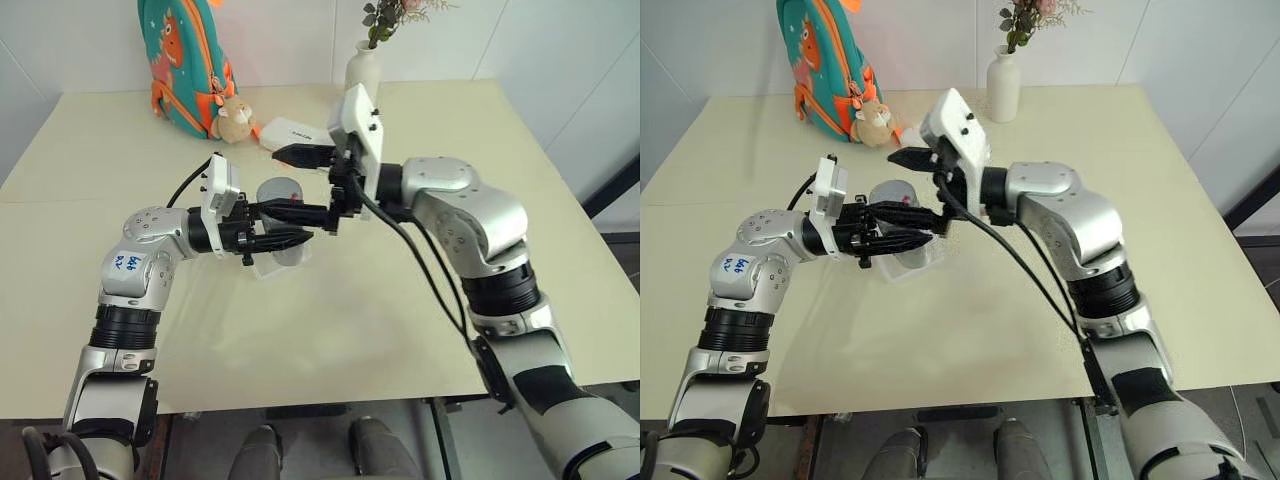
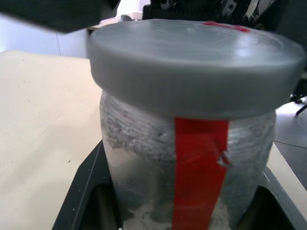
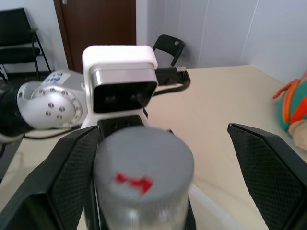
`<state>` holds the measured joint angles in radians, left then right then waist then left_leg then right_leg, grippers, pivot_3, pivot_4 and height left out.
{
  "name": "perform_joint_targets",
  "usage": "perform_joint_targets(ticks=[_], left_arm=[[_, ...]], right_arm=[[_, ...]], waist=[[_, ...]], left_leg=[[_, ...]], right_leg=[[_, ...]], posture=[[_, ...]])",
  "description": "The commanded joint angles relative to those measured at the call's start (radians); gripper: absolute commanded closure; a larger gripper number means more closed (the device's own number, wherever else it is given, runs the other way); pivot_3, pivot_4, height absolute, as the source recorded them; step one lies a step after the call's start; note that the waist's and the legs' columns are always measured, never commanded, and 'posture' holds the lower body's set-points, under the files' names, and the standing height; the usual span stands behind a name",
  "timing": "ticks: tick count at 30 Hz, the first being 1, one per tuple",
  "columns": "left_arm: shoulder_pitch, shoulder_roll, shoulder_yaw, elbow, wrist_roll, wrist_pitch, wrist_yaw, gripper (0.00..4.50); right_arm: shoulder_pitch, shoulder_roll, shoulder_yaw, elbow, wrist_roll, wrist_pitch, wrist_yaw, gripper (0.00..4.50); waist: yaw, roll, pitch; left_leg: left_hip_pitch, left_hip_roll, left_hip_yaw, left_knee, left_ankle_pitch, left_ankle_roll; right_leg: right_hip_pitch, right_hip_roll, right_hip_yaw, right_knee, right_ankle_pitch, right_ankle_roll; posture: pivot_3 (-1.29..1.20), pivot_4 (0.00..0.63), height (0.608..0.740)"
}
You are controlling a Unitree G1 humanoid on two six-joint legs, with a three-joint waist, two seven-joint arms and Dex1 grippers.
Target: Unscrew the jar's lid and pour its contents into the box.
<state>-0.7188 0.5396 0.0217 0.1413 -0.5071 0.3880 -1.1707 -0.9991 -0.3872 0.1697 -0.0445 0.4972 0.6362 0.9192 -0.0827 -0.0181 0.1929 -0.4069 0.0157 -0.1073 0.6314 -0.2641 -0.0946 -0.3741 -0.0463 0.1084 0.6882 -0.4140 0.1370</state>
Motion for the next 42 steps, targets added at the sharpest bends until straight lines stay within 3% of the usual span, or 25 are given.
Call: perform_joint_targets(ticks=[1, 9, 14, 21, 29, 36, 42], left_arm=[[-0.011, 0.007, 0.02, -0.037, -0.025, -0.012, -0.022, 2.53], [-0.011, 0.008, 0.027, -0.034, -0.023, -0.009, -0.028, 2.53], [-0.017, 0.011, 0.029, -0.027, -0.018, -0.009, -0.027, 2.53], [-0.024, 0.012, 0.024, -0.022, -0.013, -0.007, -0.028, 2.53], [-0.025, 0.012, 0.018, -0.029, -0.016, 0.001, -0.031, 2.53], [-0.022, 0.011, 0.019, -0.036, -0.018, 0.006, -0.029, 2.53], [-0.016, 0.016, 0.023, -0.038, -0.018, 0.008, -0.029, 2.53]], right_arm=[[0.032, -0.078, -0.087, -0.012, -0.002, -0.022, 0.02, 0.04], [0.057, -0.144, -0.163, -0.05, 0.1, 0.031, 0.093, 0.04], [0.052, -0.051, -0.147, -0.12, 0.176, 0.097, 0.033, 0.04], [0.027, 0.075, -0.04, -0.101, 0.099, 0.094, -0.062, 0.04], [-0.031, 0.12, 0.001, 0.003, -0.002, 0.016, -0.079, 0.04], [-0.058, 0.115, -0.005, 0.044, -0.029, -0.015, -0.061, 0.04], [-0.02, 0.019, -0.042, 0.02, -0.016, -0.055, 0.041, 0.04]], waist=[[0.002, 0.0, 0.0], [-0.004, 0.0, 0.0], [-0.003, 0.0, 0.0], [-0.002, 0.0, 0.0], [-0.003, 0.0, 0.0], [-0.003, 0.0, 0.0], [-0.001, 0.0, 0.0]], left_leg=[[0.0, 0.0, 0.0, 0.0, 0.0, 0.0], [0.0, 0.001, 0.001, 0.0, 0.0, 0.0], [0.0, 0.001, 0.002, 0.0, 0.0, 0.0], [0.0, 0.0, 0.001, 0.001, 0.0, 0.0], [0.0, 0.0, 0.0, 0.0, 0.0, 0.0], [0.0, 0.0, 0.0, 0.0, 0.0, 0.0], [0.0, 0.0, 0.0, 0.0, 0.0, 0.0]], right_leg=[[0.0, 0.0, 0.0, 0.0, 0.0, 0.0], [0.0, 0.001, 0.001, 0.0, 0.0, 0.0], [0.0, 0.001, 0.001, 0.0, 0.0, 0.0], [0.0, 0.0, 0.001, 0.001, 0.0, 0.0], [0.0, 0.0, 0.0, 0.001, 0.0, 0.0], [-0.001, 0.0, 0.0, 0.001, 0.0, 0.0], [0.0, 0.0, 0.0, 0.0, 0.0, 0.0]], posture=[[0.0, 0.15, 0.74], [0.0, 0.15, 0.74], [0.0, 0.15, 0.74], [0.0, 0.15, 0.74], [0.0, 0.15, 0.74], [0.0, 0.15, 0.74], [0.0, 0.15, 0.74]])
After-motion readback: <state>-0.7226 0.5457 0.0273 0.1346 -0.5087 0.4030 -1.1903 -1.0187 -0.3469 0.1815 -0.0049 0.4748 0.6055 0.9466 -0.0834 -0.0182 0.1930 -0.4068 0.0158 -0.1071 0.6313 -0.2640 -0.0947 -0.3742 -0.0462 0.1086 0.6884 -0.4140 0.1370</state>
